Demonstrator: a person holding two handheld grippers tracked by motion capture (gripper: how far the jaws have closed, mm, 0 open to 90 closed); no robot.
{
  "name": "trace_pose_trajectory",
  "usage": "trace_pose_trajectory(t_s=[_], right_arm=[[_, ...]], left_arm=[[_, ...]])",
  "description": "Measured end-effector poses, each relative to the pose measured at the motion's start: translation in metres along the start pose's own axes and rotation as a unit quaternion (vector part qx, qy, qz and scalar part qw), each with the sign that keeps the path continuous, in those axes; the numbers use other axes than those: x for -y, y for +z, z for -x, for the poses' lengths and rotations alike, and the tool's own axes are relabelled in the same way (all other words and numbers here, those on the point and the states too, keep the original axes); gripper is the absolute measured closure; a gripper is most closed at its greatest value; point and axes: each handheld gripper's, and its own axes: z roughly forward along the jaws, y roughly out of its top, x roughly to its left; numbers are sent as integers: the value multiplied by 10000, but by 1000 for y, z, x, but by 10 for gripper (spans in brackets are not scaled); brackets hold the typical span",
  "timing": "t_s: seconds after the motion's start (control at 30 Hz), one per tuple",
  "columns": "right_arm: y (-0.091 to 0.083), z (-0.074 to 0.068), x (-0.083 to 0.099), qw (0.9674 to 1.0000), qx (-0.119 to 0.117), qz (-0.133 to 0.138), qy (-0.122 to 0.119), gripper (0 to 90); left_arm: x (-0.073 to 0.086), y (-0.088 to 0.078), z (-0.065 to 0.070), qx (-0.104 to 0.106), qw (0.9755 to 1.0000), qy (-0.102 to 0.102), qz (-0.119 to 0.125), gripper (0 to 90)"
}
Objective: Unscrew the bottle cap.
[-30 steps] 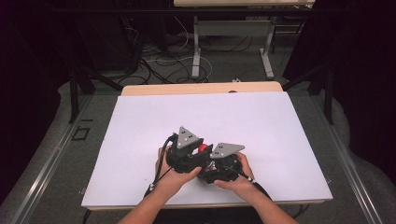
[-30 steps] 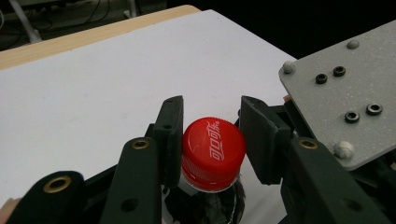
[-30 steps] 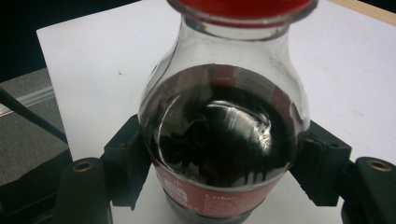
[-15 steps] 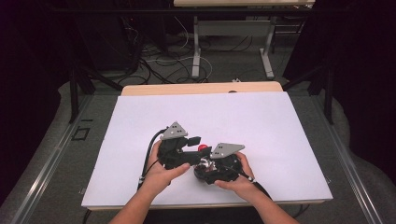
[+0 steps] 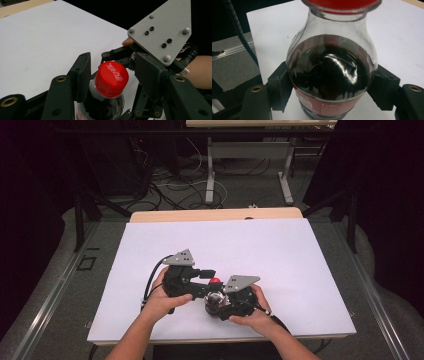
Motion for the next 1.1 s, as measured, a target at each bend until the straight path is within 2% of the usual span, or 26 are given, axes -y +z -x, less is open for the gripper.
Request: trace_pose_trajectory(t_s=[0.1,0.27,0.3,0.43,0.6,0.67,0.7,0.73,0.87,0.93,1.0,1.03,1.1], right_arm=[[0,0,0,9999,-86,-7,-93,291],[0,-1,0,9999,-102,-11,-75,291],[0,-2,0,9999,-123,-50,-67,291],[1,-2,0,9999,-81,-56,-68,291],[0,-1,0,10000,-17,-80,-27,291],[1,-2,0,10000,42,-19,-9,291],[1,-1,0,10000,32,-34,-2,292],[0,-1,0,10000,40,-41,-9,292],[0,0,0,9998,161,-44,81,291],[0,2,1,9996,235,-38,125,291],[1,2,1,9995,266,-41,141,292],[1,2,1,9994,302,-43,148,291],[1,0,1,9991,375,-84,176,291]], left_arm=[[0,1,2,6,9999,125,-36,504],[-1,1,-2,-57,9999,70,-88,566],[-1,1,-2,-32,9999,70,-96,600],[0,1,-1,-87,9999,101,-73,611],[2,2,7,-413,9991,52,28,616],[1,4,10,-580,9983,36,38,616],[2,5,13,-684,9976,-73,74,617],[1,5,14,-773,9970,-75,66,617],[-1,10,23,-1250,9918,-246,62,618],[-2,14,28,-1576,9864,-446,122,618],[-2,17,33,-1793,9820,-578,158,618],[-2,19,37,-1934,9783,-706,227,618],[-1,22,42,-2178,9730,-720,241,618]])
